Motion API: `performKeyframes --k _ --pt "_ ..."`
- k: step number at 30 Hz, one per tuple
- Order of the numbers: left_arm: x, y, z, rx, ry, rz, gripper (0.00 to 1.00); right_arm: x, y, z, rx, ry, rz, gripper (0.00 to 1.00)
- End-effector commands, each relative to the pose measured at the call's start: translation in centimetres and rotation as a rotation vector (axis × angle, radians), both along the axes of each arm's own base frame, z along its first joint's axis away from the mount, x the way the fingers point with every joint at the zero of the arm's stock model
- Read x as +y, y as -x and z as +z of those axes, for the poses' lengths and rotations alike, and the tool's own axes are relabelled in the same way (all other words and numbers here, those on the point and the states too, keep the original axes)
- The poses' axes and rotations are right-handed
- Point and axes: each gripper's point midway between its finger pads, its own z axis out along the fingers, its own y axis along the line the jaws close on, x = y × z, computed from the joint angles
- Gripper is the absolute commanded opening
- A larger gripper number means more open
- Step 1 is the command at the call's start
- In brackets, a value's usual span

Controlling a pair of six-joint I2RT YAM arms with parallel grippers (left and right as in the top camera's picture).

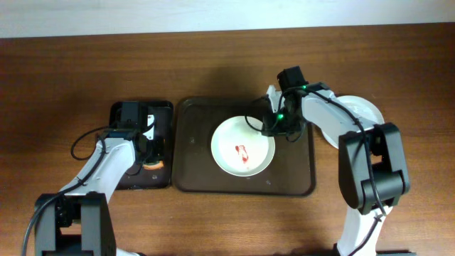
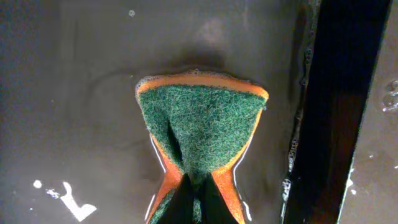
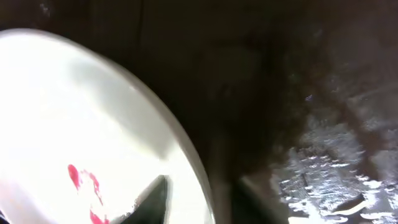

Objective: Clean dirty plates on tray and stack at the side
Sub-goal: 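Grasp the last plate with the right gripper and scrub it with the sponge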

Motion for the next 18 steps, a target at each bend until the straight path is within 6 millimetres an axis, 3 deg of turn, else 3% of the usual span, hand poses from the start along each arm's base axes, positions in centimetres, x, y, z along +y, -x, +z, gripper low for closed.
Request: performKeyframes --k 1,3,6,14,18 --pt "0.2 0.0 -0.3 0.006 -0.010 -0.007 0.00 -0.3 0.7 -1.0 0.064 0.023 -0.036 0.04" --pt "0.3 -0.2 -0.1 -0.002 0.004 0.048 0.00 -0.3 1.4 -0.7 0.101 0.022 -0.067 0.04" --pt "-0.1 -1.3 1.6 -0.055 0.035 0.070 0.00 -0.9 4.0 -0.6 0.271 0.059 -0.247 0.04" --pt "-0.8 -3.6 9.8 -0.326 0.071 0.019 0.00 -0.7 4.4 -0.4 0.297 0.049 -0.258 0.04" --pt "-0.8 -4.5 15.4 -0.529 0.052 -0.038 0.00 -0.7 4.4 -0.4 0.293 0.048 -0.250 0.04"
